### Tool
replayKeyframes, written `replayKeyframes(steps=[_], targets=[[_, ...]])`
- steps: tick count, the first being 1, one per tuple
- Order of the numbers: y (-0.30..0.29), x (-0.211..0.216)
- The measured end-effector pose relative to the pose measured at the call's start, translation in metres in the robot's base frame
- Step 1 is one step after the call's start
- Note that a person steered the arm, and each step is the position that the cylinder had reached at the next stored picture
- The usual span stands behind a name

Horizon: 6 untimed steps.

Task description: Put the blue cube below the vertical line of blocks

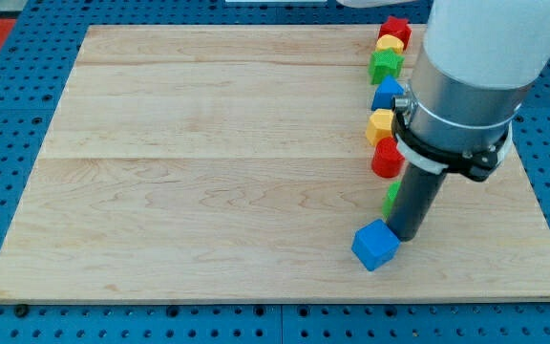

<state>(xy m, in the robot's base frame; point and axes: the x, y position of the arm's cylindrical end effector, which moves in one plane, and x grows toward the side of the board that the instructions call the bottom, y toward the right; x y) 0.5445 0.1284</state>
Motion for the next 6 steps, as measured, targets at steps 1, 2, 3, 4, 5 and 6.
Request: replayKeyframes(steps=[1, 2, 3, 4, 5, 6], targets=[[0.0, -0.009], [0.003, -0.005], [0.032, 0.024], [0.023, 0.073], [0.007, 0.074], [-0.058, 0.074]])
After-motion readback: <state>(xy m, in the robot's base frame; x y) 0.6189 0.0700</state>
